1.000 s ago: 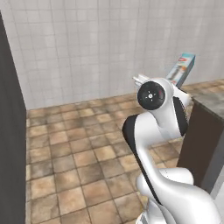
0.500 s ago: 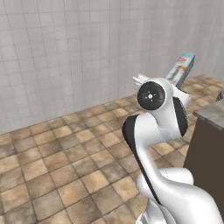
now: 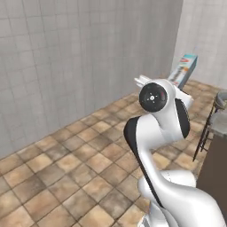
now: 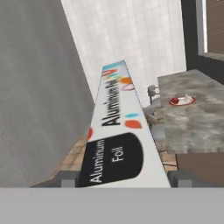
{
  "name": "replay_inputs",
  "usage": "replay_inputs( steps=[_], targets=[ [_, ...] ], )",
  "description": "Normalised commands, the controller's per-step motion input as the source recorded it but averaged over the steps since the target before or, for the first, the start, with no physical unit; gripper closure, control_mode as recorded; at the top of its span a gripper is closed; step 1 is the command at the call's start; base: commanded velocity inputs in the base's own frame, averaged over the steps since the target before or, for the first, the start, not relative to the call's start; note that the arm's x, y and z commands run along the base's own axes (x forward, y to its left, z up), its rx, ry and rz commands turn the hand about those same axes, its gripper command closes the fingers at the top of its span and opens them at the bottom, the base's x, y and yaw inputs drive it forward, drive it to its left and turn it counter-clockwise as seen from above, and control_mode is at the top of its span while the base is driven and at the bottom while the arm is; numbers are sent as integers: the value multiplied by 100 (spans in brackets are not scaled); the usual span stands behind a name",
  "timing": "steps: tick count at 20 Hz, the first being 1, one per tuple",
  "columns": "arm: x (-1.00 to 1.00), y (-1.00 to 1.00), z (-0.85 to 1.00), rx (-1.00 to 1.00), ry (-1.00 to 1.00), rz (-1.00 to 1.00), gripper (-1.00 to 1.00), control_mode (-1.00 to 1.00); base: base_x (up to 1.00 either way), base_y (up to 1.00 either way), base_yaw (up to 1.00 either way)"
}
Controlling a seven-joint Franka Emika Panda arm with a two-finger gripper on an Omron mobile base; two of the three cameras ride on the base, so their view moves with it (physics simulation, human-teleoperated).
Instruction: Retrieve the tupperware and aluminum foil from the cabinet and place them on the dining counter near the plate with garlic and bell pepper to prepare for storing leftovers.
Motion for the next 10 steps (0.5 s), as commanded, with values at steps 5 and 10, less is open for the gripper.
replay_inputs(
  steps=[5, 10],
  targets=[
    [0, 0, 0, 0, 0, 0, 100, 100, 100, 26, -52],
    [0, 0, 0, 0, 0, 0, 100, 100, 91, 9, -58]
  ],
)
